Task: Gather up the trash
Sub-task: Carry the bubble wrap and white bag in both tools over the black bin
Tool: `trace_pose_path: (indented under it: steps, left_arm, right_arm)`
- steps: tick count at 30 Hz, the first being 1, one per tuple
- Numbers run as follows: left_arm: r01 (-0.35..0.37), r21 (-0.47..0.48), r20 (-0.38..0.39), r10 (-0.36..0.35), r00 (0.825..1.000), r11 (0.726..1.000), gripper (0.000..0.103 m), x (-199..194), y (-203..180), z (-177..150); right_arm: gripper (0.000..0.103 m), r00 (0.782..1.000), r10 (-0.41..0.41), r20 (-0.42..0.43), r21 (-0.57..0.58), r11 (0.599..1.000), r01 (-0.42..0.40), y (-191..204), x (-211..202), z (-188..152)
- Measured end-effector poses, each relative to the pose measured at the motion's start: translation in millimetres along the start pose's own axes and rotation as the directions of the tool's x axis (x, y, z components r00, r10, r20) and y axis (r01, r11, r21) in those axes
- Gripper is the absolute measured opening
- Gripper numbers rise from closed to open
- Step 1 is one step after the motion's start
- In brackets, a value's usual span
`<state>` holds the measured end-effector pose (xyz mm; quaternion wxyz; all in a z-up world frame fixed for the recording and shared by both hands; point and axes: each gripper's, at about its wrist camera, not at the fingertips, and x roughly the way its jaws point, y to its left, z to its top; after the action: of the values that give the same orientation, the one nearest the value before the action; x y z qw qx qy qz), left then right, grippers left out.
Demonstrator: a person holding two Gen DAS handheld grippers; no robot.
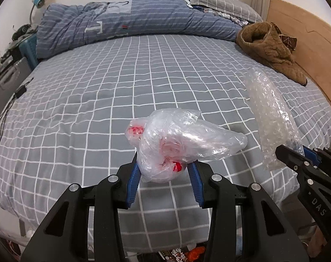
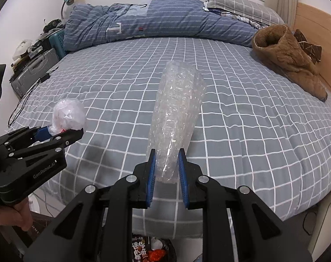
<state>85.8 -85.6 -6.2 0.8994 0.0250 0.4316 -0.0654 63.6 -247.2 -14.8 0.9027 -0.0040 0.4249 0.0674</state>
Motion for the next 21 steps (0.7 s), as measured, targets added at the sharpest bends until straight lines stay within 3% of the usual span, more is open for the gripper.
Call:
trace_pose_path:
  steps: [21]
  left_arm:
    - [0.025, -0.021, 0.02, -0.024, 1.0, 0.999, 0.04, -63.1, -5.3, -38.1]
  right_arm:
    - [0.019, 1.0, -0.012, 0.016, -0.009, 1.0, 0.012, 16.5, -57.9, -35.6]
